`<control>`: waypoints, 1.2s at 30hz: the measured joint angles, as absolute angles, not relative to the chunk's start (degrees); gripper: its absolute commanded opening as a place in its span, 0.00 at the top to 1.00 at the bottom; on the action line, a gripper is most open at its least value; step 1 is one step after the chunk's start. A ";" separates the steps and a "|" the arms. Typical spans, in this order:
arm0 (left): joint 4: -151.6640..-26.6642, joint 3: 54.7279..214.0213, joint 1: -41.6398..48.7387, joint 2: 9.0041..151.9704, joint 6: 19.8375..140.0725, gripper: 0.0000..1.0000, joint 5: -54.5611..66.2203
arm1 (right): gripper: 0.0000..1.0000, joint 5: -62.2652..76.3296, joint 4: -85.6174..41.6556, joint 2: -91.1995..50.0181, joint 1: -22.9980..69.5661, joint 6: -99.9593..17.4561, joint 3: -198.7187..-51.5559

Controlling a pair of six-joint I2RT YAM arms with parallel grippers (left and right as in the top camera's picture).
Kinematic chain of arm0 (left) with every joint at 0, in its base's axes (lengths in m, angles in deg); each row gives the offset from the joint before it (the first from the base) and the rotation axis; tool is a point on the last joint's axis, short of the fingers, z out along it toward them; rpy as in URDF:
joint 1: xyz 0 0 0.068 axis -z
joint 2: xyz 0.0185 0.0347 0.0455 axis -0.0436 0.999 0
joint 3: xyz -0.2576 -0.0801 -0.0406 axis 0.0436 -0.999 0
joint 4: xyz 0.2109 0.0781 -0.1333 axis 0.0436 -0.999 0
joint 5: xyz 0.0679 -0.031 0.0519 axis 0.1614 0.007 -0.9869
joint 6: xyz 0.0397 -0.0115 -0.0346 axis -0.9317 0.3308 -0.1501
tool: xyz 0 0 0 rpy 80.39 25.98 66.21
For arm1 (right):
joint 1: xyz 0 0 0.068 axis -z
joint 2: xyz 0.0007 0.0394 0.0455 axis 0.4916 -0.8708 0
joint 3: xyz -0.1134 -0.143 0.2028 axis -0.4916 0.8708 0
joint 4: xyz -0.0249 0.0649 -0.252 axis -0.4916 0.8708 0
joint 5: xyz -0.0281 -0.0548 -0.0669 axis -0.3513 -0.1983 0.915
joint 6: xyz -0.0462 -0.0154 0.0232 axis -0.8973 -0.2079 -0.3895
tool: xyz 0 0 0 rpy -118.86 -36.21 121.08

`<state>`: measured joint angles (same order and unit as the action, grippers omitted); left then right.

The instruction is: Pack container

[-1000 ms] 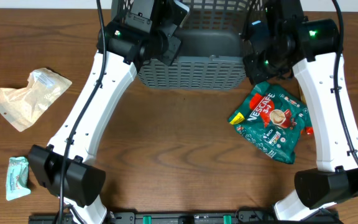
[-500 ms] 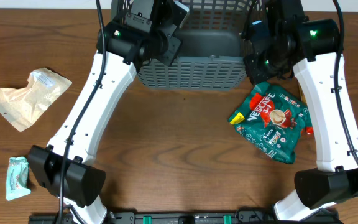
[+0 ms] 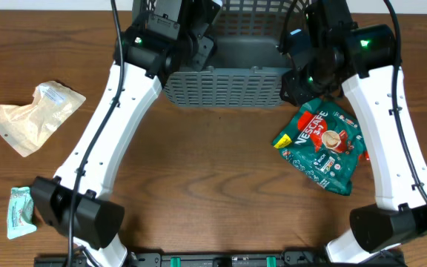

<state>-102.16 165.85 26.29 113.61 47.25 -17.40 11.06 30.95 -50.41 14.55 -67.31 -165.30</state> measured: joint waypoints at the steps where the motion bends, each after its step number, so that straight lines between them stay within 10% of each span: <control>1: -102.09 165.78 26.29 113.11 47.11 0.42 -17.54 | 0.64 10.91 31.03 -50.04 14.53 -67.22 -165.30; 6: -101.66 165.74 26.29 109.44 47.18 0.26 -18.85 | 0.61 9.95 31.16 -46.87 14.40 -66.06 -165.30; 13: -110.64 165.59 25.79 98.77 51.77 0.17 -27.31 | 0.01 13.67 29.33 -38.13 14.51 -57.78 -165.36; 23: -122.77 165.59 10.75 83.56 62.74 0.16 -31.63 | 0.01 24.14 33.83 -27.07 34.51 -46.17 -174.37; 36: -123.08 160.10 -1.42 85.68 66.00 0.16 -23.66 | 0.01 17.58 38.03 -43.84 61.11 -58.74 -175.51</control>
